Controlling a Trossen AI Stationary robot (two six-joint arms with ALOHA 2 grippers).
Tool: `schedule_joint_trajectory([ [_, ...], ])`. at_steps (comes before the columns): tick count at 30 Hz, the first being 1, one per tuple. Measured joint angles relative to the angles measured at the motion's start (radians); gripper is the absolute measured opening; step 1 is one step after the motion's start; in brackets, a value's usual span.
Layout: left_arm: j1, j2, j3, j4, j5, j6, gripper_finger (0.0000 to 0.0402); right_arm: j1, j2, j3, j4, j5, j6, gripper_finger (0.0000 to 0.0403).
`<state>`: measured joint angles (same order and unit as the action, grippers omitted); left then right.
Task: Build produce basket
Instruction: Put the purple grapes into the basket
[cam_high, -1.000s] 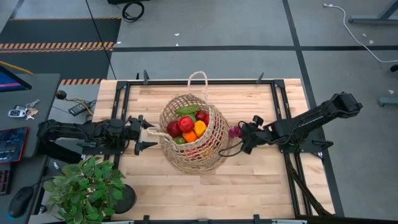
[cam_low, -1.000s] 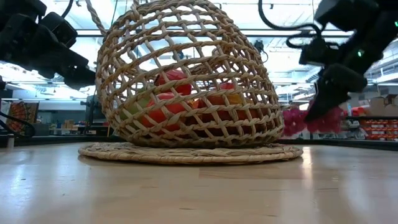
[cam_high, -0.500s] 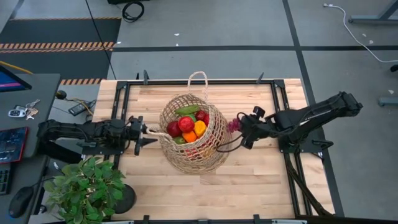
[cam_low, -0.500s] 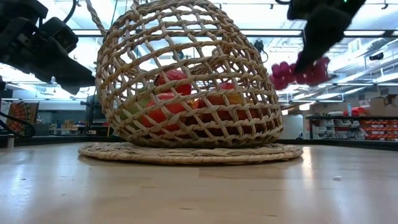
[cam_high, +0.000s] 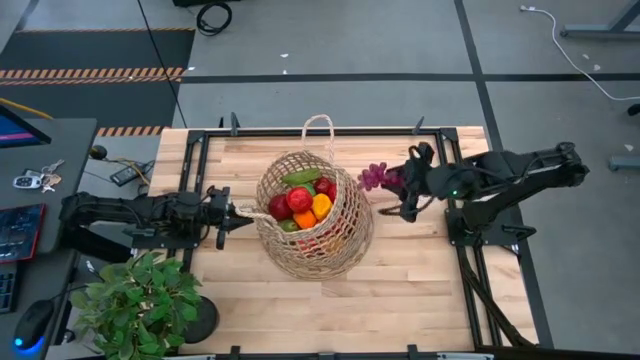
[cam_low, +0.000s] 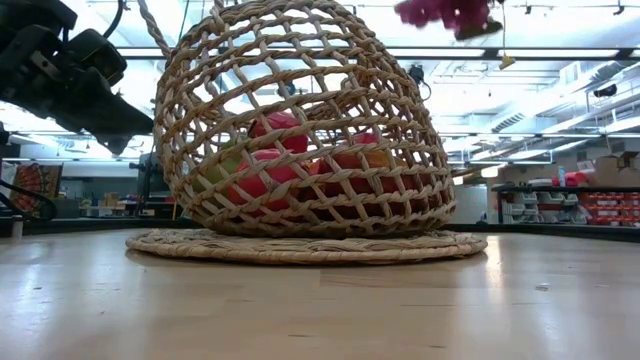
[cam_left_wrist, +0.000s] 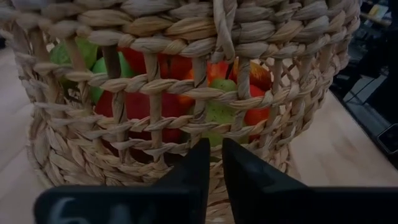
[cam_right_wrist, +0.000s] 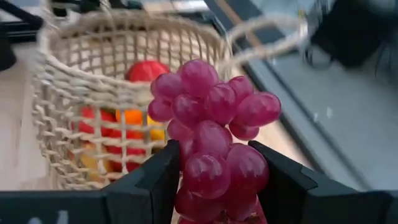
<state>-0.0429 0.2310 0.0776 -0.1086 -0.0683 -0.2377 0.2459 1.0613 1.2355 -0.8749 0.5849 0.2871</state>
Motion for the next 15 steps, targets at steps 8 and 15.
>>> schedule_joint_trajectory([
  [8, 0.000, 0.000, 0.000, 0.000, 0.000, -0.013, 0.0059, 0.007, 0.001, 0.022, 0.139, 0.001, -0.705, 0.0192],
  [15, 0.000, 0.000, 0.000, 0.007, 0.000, -0.051, 0.0063, 0.006, 0.001, 0.022, 0.281, 0.029, -1.283, 0.0192],
])
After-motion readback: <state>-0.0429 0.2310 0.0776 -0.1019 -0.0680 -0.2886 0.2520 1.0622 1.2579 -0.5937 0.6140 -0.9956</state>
